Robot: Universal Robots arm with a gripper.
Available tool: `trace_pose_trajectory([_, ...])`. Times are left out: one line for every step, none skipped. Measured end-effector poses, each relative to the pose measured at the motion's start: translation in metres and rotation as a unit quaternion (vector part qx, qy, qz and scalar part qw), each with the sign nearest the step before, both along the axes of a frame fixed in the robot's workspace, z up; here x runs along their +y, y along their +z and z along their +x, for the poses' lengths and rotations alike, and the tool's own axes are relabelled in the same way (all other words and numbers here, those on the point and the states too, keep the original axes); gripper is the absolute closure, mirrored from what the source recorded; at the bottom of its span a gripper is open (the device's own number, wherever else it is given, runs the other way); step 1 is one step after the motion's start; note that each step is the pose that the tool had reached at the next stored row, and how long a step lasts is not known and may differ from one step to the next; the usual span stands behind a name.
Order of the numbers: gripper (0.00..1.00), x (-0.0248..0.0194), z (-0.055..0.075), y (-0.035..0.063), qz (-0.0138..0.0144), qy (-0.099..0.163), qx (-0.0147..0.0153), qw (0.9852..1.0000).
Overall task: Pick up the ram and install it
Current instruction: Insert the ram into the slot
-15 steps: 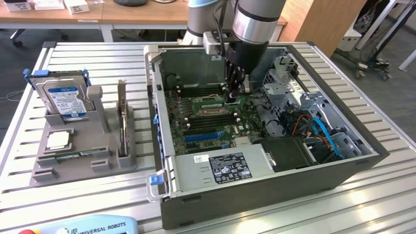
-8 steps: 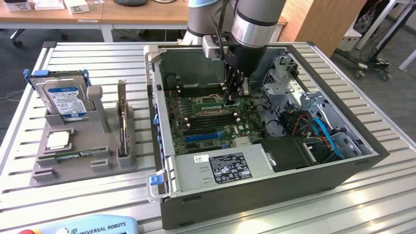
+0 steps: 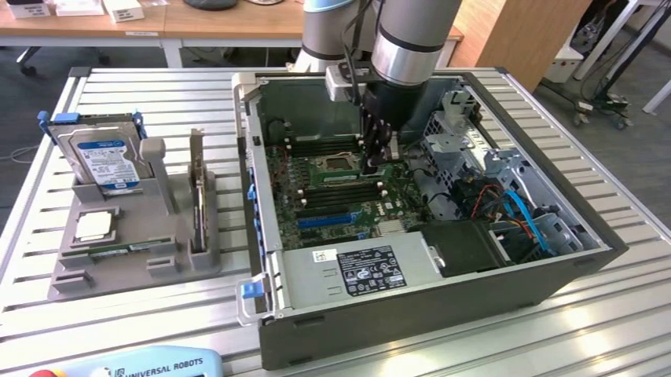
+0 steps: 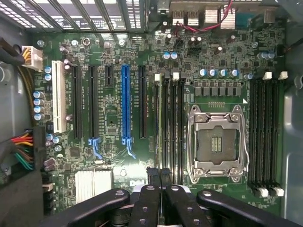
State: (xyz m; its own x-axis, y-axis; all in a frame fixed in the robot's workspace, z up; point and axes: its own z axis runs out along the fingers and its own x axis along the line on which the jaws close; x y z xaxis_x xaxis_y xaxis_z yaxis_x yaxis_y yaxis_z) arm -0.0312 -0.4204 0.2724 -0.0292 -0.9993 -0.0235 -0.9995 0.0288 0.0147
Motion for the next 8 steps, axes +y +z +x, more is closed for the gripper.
trace_pose_trajectory([0.89, 0.0000, 0.0000, -0.0014, 0.0000, 0.000, 0.0000, 1.0000])
trace_pose_trajectory([0.89, 0.0000, 0.0000, -0.0028, 0.0000, 0.000, -0.0001, 1.0000])
trace_pose_trajectory([0.89, 0.0000, 0.0000, -0.0041, 0.0000, 0.000, -0.0001, 1.0000])
trace_pose_trajectory([0.89, 0.0000, 0.0000, -0.0048, 0.0000, 0.000, -0.0001, 1.0000])
trace_pose_trajectory([0.89, 0.0000, 0.0000, -0.0048, -0.0001, 0.000, -0.0001, 1.0000])
trace_pose_trajectory([0.89, 0.0000, 0.0000, -0.0048, -0.0001, 0.000, -0.0001, 1.0000])
trace_pose_trajectory([0.89, 0.0000, 0.0000, -0.0048, -0.0001, 0.000, -0.0001, 1.0000])
trace_pose_trajectory([0.89, 0.0000, 0.0000, -0.0048, -0.0001, 0.000, -0.0001, 1.0000])
